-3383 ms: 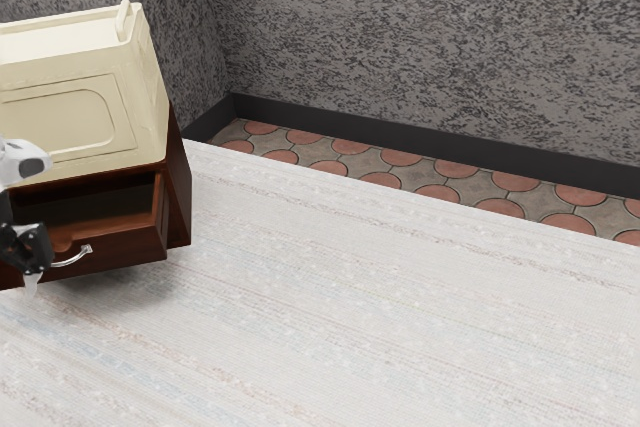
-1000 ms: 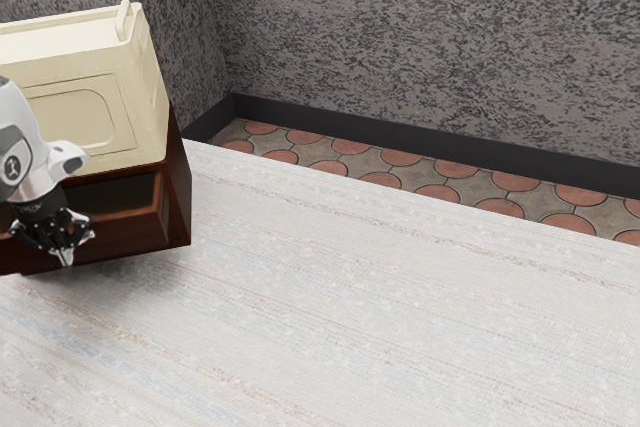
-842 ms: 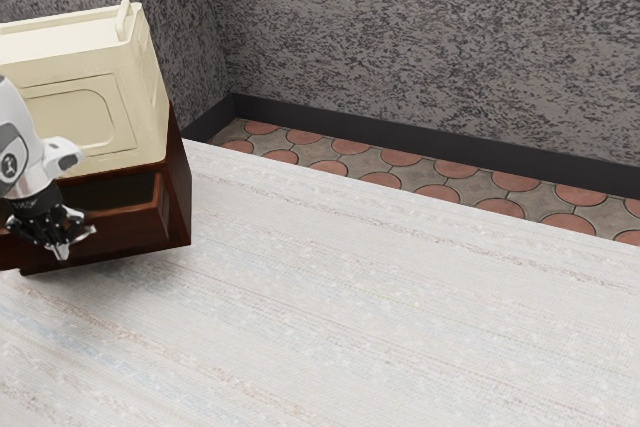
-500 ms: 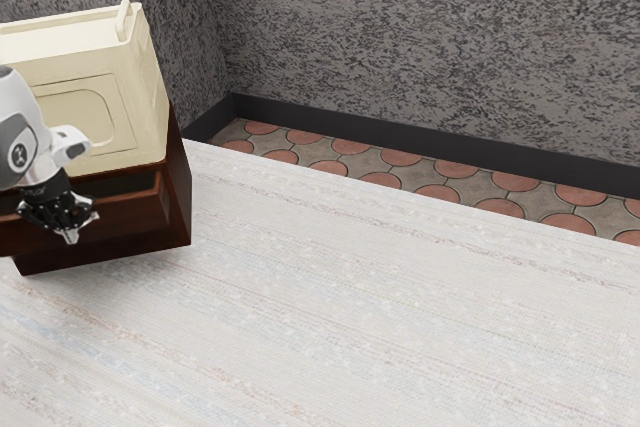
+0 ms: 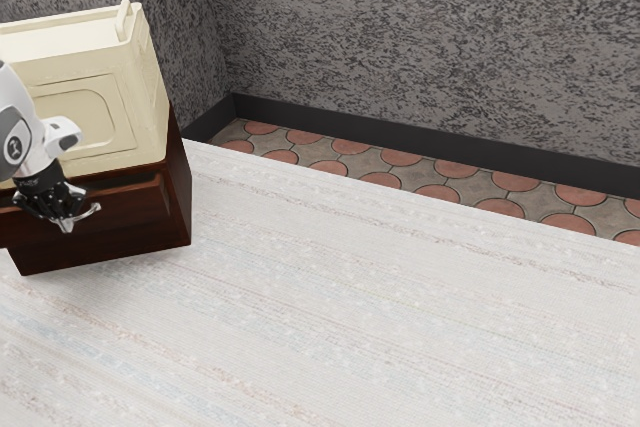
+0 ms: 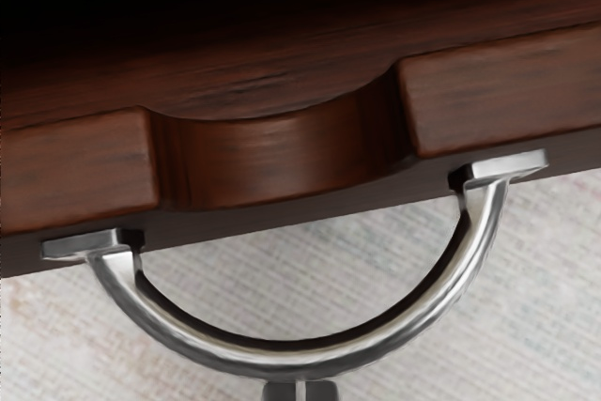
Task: Push the drawer handle with one arm to close the drawer
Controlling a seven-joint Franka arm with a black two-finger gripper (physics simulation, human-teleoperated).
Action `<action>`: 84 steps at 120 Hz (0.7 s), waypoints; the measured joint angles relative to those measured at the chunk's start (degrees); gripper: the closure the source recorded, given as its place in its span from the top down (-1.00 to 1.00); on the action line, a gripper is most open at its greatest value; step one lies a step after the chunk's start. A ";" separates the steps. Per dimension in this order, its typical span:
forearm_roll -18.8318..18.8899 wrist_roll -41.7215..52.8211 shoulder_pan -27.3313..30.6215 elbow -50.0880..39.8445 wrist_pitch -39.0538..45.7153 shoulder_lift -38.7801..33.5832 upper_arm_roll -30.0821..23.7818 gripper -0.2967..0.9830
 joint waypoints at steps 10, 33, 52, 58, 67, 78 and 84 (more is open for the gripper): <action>0.02 0.27 0.16 0.60 0.23 0.66 0.02 -0.69; 1.21 0.97 0.96 1.54 1.17 2.57 -0.02 -0.69; 3.84 1.46 0.95 2.07 3.59 4.19 -0.24 -0.69; 4.55 1.64 0.89 2.08 4.47 4.40 -0.29 -0.69; 5.49 1.91 0.79 2.09 5.77 4.89 -0.32 -0.69; 6.31 2.24 0.85 2.15 7.47 5.52 -0.33 -0.69; 6.73 2.39 0.91 2.16 8.40 5.84 -0.33 -0.69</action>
